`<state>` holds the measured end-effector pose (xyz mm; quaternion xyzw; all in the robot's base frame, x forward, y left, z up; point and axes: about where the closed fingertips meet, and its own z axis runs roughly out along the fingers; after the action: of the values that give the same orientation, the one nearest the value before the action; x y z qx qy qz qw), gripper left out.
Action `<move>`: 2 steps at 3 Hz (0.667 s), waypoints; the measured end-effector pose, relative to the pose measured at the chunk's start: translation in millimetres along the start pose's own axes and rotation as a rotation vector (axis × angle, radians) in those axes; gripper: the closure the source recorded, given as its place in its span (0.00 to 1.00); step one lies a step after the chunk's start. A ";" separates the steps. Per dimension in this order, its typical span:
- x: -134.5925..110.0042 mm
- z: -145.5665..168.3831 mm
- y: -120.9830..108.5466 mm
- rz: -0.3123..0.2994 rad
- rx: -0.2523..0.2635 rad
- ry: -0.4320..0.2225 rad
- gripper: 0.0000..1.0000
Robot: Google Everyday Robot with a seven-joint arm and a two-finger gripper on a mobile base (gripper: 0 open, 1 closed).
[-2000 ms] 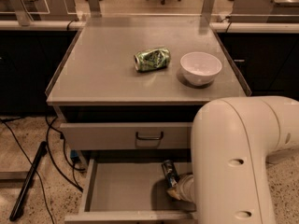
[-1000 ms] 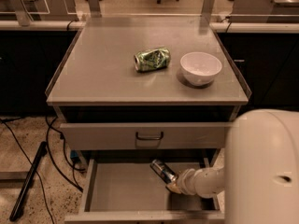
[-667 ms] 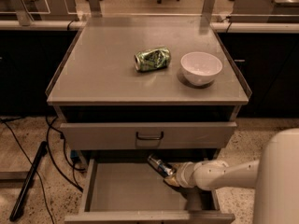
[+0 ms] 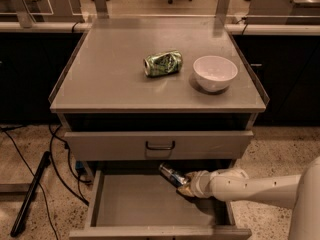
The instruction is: Pick redbull can from middle drawer and place on counter
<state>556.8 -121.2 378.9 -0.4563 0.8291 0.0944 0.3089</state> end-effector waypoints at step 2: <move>-7.3 -13.2 19.7 -0.099 -0.043 -0.024 1.00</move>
Offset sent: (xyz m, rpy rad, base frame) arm -0.0190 -0.0100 0.0259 0.0013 -0.0418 0.1668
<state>538.0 -110.7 391.2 -0.5021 0.7995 0.1021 0.3135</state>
